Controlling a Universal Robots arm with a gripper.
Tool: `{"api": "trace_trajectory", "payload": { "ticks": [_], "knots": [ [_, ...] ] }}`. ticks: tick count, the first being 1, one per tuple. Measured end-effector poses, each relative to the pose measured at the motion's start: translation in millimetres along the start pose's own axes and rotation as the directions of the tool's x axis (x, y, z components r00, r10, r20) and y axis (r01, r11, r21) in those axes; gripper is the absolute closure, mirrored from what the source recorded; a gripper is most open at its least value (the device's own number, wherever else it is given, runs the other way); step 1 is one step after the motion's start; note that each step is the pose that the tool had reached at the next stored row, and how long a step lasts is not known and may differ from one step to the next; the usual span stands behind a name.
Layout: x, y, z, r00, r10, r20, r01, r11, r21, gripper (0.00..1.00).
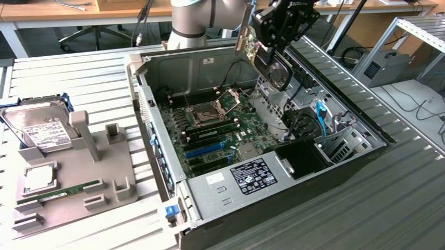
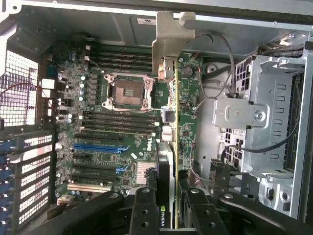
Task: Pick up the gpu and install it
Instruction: 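Insert the gpu into the slot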
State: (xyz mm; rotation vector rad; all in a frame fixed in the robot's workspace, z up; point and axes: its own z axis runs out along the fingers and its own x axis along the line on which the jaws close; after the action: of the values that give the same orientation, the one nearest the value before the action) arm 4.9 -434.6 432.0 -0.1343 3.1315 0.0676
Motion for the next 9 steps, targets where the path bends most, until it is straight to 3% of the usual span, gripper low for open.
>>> {"api": "trace_trajectory", "payload": {
  "ticks": [9],
  "knots": [
    [0.0, 0.0, 0.0, 0.9988, -0.05, -0.0022, 0.05, 0.9988, -0.0004, 0.73]
  ]
}}
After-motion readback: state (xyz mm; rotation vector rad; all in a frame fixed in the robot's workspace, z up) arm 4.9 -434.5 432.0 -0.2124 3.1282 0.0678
